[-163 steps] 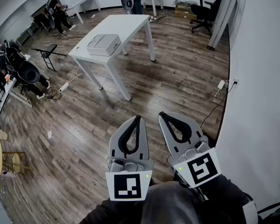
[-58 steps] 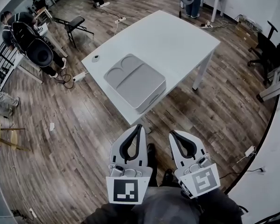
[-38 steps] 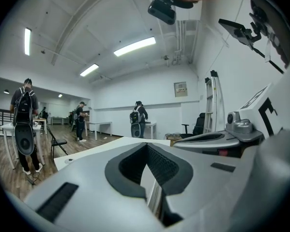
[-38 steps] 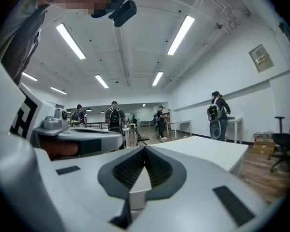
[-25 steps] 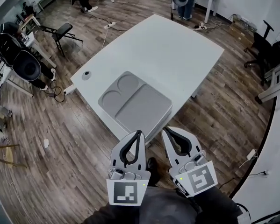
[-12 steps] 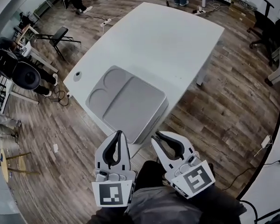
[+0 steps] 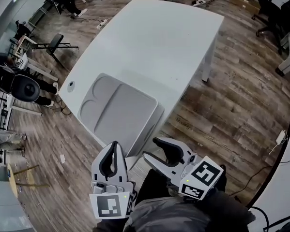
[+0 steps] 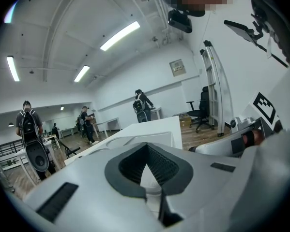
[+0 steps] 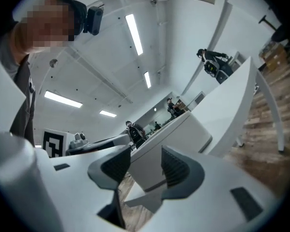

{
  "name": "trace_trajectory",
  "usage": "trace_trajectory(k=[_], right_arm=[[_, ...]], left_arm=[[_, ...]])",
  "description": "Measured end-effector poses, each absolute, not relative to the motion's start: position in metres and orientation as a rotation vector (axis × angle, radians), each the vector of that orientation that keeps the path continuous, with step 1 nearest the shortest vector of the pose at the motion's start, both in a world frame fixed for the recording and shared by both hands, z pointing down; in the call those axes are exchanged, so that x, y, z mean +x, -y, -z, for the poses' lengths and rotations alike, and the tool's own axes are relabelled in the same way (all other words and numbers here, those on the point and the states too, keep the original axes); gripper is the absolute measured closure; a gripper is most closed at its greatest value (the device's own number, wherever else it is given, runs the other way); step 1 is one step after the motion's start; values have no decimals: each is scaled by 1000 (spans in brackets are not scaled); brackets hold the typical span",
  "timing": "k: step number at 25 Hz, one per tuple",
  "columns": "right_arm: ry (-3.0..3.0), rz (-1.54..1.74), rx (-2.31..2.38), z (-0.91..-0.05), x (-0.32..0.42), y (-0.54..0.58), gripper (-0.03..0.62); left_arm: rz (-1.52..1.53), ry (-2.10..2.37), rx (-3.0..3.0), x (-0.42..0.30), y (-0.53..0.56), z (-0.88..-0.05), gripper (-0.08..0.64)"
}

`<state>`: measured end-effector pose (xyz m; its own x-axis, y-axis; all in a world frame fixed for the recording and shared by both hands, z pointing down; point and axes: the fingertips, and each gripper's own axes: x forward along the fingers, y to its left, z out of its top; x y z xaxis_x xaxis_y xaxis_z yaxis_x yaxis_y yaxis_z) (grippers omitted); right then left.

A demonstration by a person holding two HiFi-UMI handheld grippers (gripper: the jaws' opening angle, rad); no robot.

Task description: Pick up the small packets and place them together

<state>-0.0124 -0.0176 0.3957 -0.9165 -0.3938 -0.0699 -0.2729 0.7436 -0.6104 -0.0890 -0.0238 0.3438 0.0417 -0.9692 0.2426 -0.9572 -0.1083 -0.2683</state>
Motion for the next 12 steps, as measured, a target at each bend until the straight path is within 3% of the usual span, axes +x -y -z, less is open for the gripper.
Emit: trace_trajectory(k=[12], right_arm=[[-2631,1141,-357,-420,-29,38,359]], left_arm=[[605,-2071,-2278,-93,41,-358,560]])
